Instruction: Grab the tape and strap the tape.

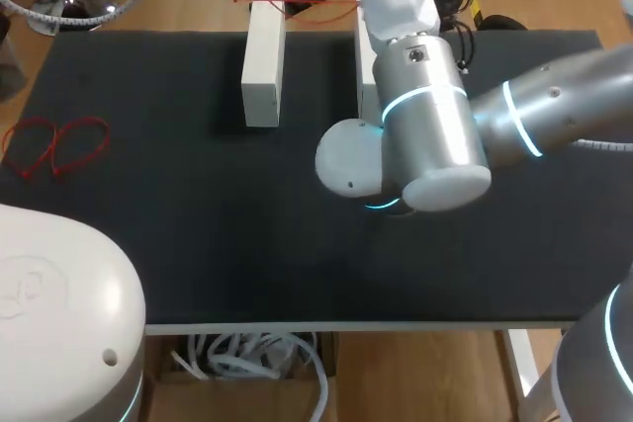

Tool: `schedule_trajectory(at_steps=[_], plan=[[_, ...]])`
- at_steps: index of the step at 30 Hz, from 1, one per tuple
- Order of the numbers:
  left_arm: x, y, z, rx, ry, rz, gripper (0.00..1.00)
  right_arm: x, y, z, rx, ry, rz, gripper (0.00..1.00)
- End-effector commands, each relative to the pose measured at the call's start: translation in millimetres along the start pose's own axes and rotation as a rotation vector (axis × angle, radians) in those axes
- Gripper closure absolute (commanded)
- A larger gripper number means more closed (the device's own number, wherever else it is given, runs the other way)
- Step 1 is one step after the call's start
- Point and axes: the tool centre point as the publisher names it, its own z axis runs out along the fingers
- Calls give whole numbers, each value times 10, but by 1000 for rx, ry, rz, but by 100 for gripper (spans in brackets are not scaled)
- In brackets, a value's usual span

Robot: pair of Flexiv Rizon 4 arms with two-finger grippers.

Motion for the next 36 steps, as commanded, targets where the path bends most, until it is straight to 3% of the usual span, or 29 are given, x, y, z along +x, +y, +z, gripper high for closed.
schedule_trajectory(at_steps=[1, 4, 36], plan=[[-13, -9, -4, -4, 4, -1, 100, 81, 27, 23, 3, -14, -13, 100], [-13, -9, -4, -4, 4, -1, 100, 116, 44, 45, -4, 21, 31, 100], [-13, -9, -4, -4, 4, -1, 100, 116, 44, 45, -4, 21, 31, 100]])
